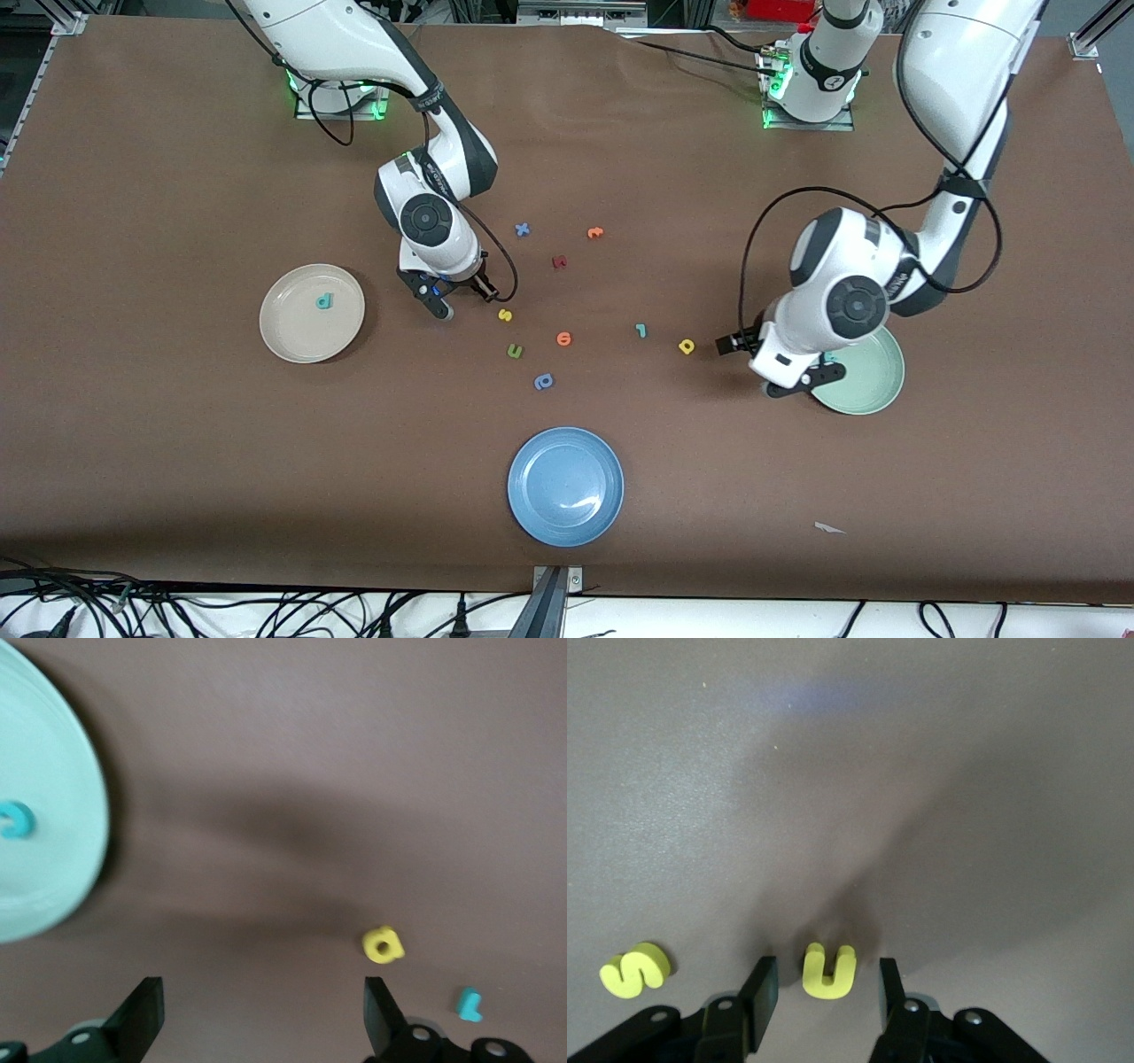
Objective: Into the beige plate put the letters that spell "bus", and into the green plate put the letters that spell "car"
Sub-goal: 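Reach the yellow u with the right gripper while the left gripper reaches the a, then grasp the yellow u with the right gripper while the left gripper grasps the a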
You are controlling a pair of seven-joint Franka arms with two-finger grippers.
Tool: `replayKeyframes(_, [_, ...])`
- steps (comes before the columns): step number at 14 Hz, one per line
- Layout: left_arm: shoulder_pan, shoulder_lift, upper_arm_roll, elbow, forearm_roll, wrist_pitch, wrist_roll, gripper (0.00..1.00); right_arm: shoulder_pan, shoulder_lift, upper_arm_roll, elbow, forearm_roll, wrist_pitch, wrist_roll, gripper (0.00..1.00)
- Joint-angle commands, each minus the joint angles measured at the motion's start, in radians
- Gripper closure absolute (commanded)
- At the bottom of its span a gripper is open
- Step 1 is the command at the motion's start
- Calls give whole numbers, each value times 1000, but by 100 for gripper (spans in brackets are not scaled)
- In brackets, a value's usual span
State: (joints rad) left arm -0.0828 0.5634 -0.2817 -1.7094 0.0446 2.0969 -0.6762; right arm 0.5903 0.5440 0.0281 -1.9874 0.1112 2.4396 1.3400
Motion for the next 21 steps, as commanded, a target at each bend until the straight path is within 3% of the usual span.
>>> replayKeyframes(1, [-60, 29, 2, -1, 18, 89, -92, 1, 11, -6, -7, -17, -4, 18, 22, 56])
replayKeyframes(4, [-118, 102, 7, 1, 27, 207, -178, 1, 11, 5, -7, -17, -5, 33, 21, 62])
replayKeyframes(7, [-121, 130, 12, 1, 26, 235, -184, 1, 10, 5, -8, -16, -5, 35, 19, 76])
replayKeyframes(8, [-121, 135, 15, 1, 27, 235, -184, 3, 9, 4, -8, -11, -5, 33, 16, 85])
replayKeyframes(9, [-121, 139, 16, 1, 27, 235, -184, 7, 9, 4, -8, -7, -4, 32, 15, 88])
replayKeyframes(12, [-121, 154, 21, 16, 35, 235, -183, 18, 8, -30, -36, 1, -18, -17, -31, 88])
replayKeyframes(14, [-123, 167, 19, 28, 81, 235, -209, 18, 6, -70, -49, -1, -41, -117, -166, 88])
replayKeyframes(18, [-126, 176, 19, 28, 92, 235, -221, 28, 3, -139, -180, -4, -39, -302, -603, 88])
replayKeyframes(21, [-130, 184, 19, 30, 90, 235, -224, 29, 2, -142, -290, -11, -27, -387, -910, 88])
